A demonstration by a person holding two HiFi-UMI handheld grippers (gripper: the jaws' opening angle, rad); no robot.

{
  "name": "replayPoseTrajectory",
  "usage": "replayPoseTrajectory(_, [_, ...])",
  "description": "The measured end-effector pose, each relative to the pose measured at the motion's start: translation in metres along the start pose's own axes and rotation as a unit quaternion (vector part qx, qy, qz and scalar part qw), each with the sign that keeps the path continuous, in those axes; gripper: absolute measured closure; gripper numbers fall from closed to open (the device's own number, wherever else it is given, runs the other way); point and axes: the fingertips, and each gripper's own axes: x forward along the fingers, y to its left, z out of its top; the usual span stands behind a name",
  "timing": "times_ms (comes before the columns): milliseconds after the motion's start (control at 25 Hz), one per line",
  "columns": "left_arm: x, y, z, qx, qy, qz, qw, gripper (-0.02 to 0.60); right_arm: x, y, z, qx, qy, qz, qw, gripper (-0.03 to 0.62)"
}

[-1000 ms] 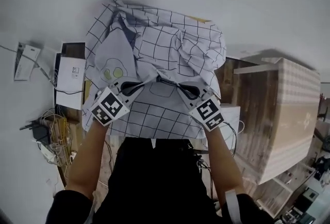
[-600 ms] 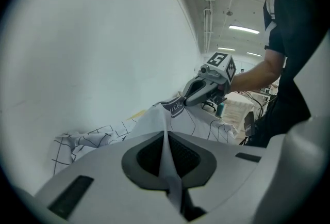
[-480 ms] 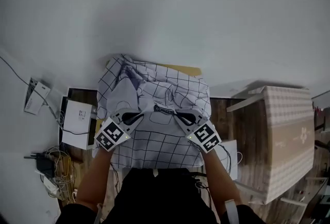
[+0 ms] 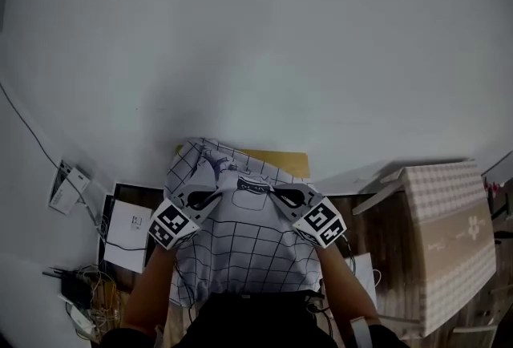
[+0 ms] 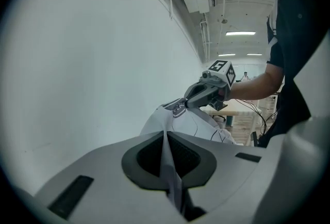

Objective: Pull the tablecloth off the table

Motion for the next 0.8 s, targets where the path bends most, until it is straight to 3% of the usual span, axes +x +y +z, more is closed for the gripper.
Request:
replayPoseTrajectory(400, [-0.022,0.021,0.061,0.017,-0.053,0.0,0.9984,0.569,-0.014,-0.013,0.07,-0.026,-0.049,-0.008,0.998,0.571])
replayPoseTrajectory(560, [-0.033,0.026,0.092,0.041,-0.071,0.001,0.9967,0.569,-0.026,-0.015,0.101,-0.046,-0.07,-0.021,0.996,0.571])
replayPoseTrajectory(800, [-0.042,0.038,0.128,0.076,-0.084,-0.005,0.9935,0.569,-0.032,-0.026,0.134,-0.069,-0.059,-0.036,0.995,0.571])
